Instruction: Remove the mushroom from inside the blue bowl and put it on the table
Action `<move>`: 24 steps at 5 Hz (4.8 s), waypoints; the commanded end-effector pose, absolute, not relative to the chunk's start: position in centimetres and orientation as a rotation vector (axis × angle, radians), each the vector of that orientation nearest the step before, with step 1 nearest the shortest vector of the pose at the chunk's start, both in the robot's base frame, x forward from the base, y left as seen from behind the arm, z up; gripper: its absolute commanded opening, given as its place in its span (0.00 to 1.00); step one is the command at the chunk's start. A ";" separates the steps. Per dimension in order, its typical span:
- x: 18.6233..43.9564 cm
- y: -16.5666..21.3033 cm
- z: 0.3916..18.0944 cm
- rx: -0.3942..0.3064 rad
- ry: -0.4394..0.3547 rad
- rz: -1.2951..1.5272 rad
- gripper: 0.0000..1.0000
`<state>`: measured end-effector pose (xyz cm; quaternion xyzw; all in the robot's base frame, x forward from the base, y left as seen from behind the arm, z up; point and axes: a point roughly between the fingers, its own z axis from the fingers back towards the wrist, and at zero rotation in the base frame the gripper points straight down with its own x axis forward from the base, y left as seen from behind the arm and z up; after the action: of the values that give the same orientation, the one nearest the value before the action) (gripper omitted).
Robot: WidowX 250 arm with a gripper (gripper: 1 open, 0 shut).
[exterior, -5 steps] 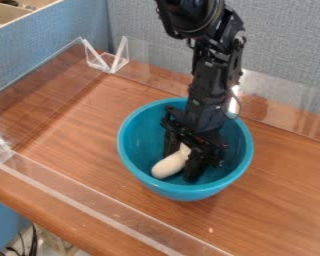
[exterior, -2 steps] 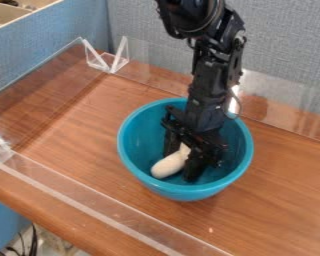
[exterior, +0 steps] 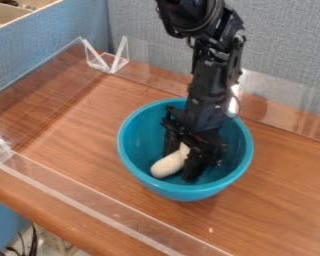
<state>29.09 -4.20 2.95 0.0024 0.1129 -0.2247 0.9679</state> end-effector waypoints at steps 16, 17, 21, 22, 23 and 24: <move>27.4 -12.7 8.4 -0.065 0.072 -0.661 0.00; 27.2 -12.9 8.4 -0.071 0.071 -0.669 0.00; 27.0 -12.7 9.0 -0.082 0.054 -0.683 0.00; 27.1 -12.4 10.1 -0.082 0.037 -0.678 0.00; 27.1 -12.1 11.2 -0.081 0.018 -0.671 0.00; 27.1 -11.7 12.4 -0.078 0.000 -0.665 0.00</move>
<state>26.31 -11.84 9.91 -0.0367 0.0448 -0.3300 0.9422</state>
